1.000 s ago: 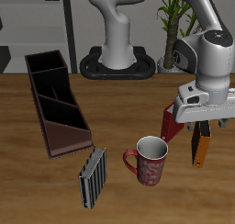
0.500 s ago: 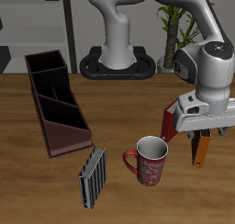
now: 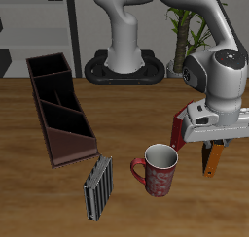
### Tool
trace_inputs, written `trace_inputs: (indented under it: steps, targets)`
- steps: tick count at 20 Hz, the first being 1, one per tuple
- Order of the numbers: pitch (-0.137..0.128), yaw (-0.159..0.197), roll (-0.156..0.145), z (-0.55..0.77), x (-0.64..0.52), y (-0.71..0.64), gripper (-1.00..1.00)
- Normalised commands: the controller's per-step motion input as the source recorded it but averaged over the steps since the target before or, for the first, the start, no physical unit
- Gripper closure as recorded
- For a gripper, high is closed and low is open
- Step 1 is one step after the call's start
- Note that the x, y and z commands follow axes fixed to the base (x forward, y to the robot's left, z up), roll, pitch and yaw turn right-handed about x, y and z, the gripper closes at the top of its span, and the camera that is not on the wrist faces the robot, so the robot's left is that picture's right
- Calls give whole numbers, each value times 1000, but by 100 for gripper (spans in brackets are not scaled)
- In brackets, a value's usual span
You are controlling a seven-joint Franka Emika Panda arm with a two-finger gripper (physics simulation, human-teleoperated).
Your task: Place the orange book into the right desk caddy's left compartment and place the red mug into the right desk caddy's right compartment
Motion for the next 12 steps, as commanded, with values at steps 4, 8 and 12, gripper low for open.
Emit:
trace_inputs:
  steps: [4, 8, 12]
  targets:
    - [-7, -6, -6, 110, -7, -98, 100]
    - [-27, -10, 2, 379, -101, -89, 100]
    - [-9, 42, 10, 466, -222, -89, 100]
